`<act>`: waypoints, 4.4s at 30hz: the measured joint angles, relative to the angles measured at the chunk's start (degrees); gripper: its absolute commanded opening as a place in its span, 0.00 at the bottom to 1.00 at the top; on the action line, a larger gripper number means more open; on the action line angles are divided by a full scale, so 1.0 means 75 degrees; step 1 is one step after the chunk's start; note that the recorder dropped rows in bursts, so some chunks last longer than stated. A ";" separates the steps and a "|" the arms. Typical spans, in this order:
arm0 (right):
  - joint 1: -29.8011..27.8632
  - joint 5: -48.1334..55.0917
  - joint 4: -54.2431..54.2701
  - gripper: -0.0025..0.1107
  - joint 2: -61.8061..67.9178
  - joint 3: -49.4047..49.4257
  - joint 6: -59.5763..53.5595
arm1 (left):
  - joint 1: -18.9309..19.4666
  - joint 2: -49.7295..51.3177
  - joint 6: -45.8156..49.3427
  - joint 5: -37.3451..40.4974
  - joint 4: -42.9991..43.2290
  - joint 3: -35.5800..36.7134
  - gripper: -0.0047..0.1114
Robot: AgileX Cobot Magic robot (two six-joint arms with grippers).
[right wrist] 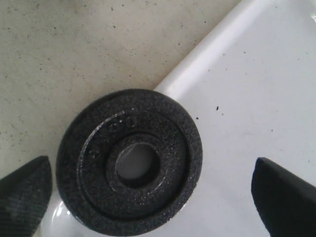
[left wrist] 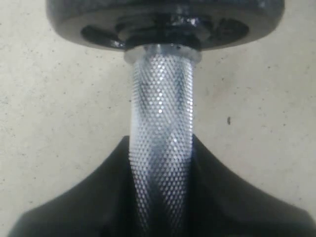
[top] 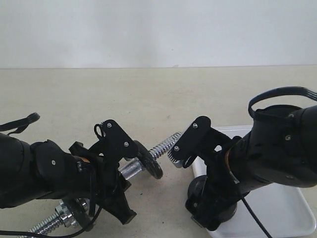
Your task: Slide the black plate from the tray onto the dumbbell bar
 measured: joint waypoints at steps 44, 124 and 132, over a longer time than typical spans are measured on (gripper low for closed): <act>0.0000 -0.0037 0.0784 0.39 0.0000 0.0000 -0.0037 | 0.0000 0.0000 0.0027 0.0091 0.0000 0.0000 0.08; -0.0019 0.0109 0.2645 0.95 -0.0359 -0.0482 -0.2819 | 0.0000 0.0000 0.0428 0.0110 -0.0029 0.0000 0.08; -0.0868 0.0615 0.5168 0.67 -0.0371 -0.0482 -0.5770 | 0.0000 0.0000 0.0478 0.0110 -0.0029 0.0000 0.08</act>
